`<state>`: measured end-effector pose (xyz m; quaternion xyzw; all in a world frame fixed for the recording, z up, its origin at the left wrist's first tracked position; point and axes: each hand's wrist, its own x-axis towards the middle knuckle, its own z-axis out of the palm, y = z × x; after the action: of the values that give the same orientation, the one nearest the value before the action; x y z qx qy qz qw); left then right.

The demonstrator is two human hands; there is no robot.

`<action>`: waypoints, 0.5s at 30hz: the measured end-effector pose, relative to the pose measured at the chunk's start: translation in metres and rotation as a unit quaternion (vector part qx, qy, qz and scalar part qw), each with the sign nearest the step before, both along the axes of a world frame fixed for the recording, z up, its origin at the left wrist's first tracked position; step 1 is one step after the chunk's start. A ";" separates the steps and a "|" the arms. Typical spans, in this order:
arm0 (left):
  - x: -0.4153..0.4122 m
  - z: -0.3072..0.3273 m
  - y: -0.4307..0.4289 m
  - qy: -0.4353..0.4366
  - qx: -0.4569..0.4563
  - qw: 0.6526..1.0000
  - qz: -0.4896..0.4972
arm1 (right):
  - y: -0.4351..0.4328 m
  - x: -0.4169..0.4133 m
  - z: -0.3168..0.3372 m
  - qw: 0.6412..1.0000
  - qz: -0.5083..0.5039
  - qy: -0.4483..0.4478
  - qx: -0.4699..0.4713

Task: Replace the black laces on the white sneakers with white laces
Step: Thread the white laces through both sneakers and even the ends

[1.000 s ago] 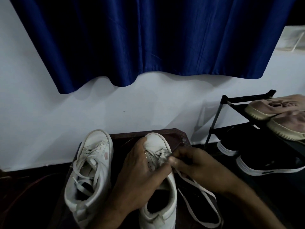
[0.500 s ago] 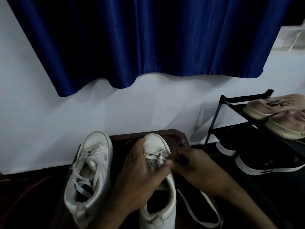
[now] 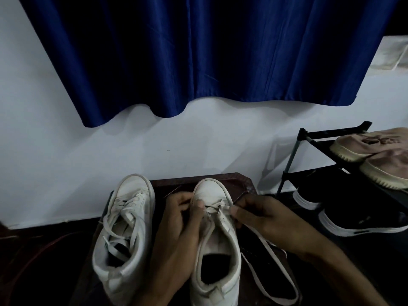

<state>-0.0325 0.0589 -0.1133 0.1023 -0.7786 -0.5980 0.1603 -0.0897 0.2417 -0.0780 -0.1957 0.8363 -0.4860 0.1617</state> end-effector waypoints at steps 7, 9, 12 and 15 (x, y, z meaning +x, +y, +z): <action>0.009 -0.021 -0.010 -0.006 -0.015 1.000 0.008 | -0.005 0.004 -0.009 0.995 -0.021 -0.053 -0.082; 0.009 -0.020 -0.007 0.000 -0.016 1.000 0.012 | -0.005 0.004 -0.011 0.994 -0.023 -0.071 -0.084; 0.006 -0.021 -0.007 0.004 -0.014 1.000 0.018 | -0.009 0.002 -0.010 0.992 -0.024 -0.074 -0.096; 0.000 -0.022 -0.010 0.007 -0.009 1.000 0.025 | -0.015 0.001 -0.013 0.992 -0.043 -0.051 -0.109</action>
<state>-0.0329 0.0492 -0.1349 0.1167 -0.7800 -0.5874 0.1816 -0.0891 0.2266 -0.0910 -0.1510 0.7765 -0.5902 0.1610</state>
